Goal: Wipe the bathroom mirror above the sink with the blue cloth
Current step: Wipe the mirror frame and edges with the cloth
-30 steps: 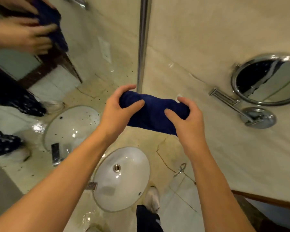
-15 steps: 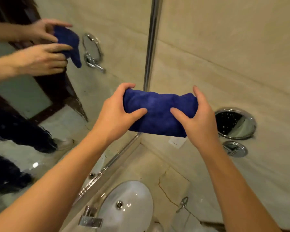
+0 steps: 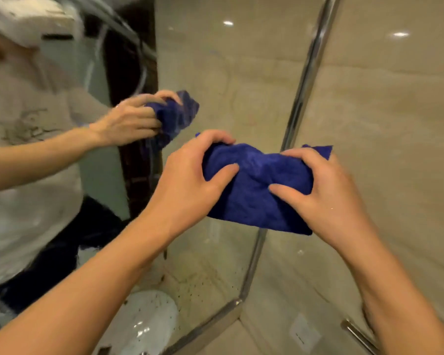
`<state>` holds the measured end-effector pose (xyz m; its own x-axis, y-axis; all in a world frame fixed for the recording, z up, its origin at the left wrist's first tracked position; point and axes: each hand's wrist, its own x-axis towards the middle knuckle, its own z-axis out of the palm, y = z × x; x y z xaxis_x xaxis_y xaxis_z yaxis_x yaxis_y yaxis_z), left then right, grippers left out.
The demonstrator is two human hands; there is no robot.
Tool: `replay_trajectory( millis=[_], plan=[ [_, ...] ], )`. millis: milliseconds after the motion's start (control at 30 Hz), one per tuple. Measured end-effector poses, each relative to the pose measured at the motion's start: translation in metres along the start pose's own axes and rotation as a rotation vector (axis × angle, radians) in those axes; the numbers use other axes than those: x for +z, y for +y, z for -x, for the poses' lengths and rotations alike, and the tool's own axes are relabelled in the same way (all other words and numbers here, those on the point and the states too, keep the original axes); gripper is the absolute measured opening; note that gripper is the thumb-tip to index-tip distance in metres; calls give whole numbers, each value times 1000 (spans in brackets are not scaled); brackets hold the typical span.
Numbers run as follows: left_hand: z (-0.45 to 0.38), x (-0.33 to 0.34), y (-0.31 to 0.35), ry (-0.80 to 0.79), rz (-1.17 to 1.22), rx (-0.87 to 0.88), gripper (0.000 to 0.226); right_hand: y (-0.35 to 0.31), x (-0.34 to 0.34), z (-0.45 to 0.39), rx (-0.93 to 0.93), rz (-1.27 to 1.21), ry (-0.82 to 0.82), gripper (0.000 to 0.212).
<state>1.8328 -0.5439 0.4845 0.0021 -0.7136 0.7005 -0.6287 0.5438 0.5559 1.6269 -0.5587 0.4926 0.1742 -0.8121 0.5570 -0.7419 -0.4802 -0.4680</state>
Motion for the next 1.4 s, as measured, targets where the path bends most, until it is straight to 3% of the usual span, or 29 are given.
replay_trajectory(
  millis=[133, 333, 567, 967, 1400],
  plan=[
    [-30, -43, 27, 84, -182, 42, 49, -30, -14, -43, -152, -145, 84, 37],
    [-47, -114, 63, 266, -351, 51, 28, -92, -25, -78, -315, -500, 154, 32],
    [-33, -201, 99, 522, -513, 107, 21, -195, -23, -89, -492, -824, 251, 29],
    [21, -365, 112, 798, -464, 48, 26, -382, -8, -64, -666, -916, 252, 37],
    [17, -482, 119, 980, -516, 110, 29, -518, 10, -68, -735, -929, 307, 28]
  ],
)
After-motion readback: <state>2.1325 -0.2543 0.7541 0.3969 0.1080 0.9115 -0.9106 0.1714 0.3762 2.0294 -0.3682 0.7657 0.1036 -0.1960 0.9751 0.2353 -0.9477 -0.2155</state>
